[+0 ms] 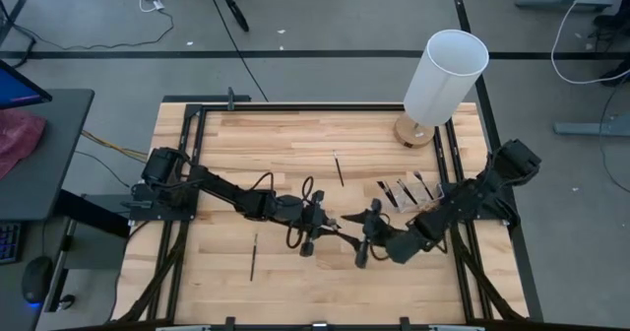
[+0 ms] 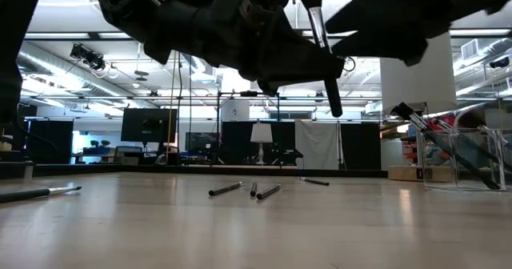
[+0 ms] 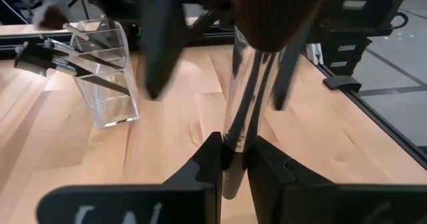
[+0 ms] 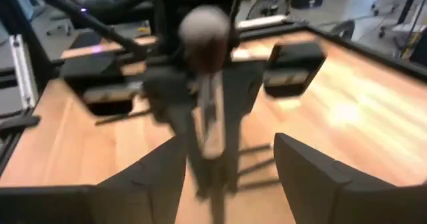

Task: Put items in baskets/containers
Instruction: Put the black powder brush into the transparent bin

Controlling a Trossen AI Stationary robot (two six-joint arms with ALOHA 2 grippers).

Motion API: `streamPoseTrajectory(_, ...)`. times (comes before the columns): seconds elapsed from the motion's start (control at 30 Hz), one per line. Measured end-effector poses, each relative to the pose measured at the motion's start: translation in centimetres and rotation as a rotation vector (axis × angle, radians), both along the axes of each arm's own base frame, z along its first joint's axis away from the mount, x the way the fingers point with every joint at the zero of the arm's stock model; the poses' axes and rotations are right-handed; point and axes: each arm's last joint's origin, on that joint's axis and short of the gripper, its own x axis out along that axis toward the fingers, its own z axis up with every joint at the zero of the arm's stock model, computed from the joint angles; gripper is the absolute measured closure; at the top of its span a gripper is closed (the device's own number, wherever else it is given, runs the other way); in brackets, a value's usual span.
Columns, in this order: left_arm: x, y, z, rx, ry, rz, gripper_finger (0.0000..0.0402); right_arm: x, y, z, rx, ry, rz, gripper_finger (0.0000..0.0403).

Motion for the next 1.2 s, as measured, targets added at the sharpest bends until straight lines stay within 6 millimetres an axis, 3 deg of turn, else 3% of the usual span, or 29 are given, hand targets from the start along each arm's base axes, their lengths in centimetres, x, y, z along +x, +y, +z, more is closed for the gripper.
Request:
streamPoseTrajectory(0.4, 0.0, 0.0, 0.0, 0.003, 0.004, -0.001, 0.0351, 1.7, -1.7, 1.0, -0.010, -0.050, 0.119, 0.0255)
streamPoseTrajectory(0.6, 0.0, 0.0, 0.0, 0.003, 0.004, 0.000, 0.0349, 1.7, -1.6, 1.0, -0.016, -0.048, 0.123, 0.0341)
streamPoseTrajectory(0.7, 0.0, 0.0, -0.1, 0.003, 0.006, -0.001, 0.0334, 1.6, -1.3, 1.0, -0.025, -0.046, 0.133, 0.0383)
streamPoseTrajectory(0.8, 0.0, 0.0, 0.0, 0.004, 0.001, 0.000, 0.0303, 1.2, -0.9, 1.1, -0.042, -0.053, 0.106, 0.0376)
streamPoseTrajectory(1.0, 0.0, 0.0, -0.1, 0.006, 0.013, 0.000, 0.0231, -1.3, -0.2, 3.3, -0.030, -0.053, 0.076, 0.0370)
streamPoseTrajectory(1.2, -0.1, 0.0, -0.3, 0.010, 0.032, -0.001, 0.0191, -6.8, -1.0, 5.7, 0.040, 0.039, 0.014, 0.0383)
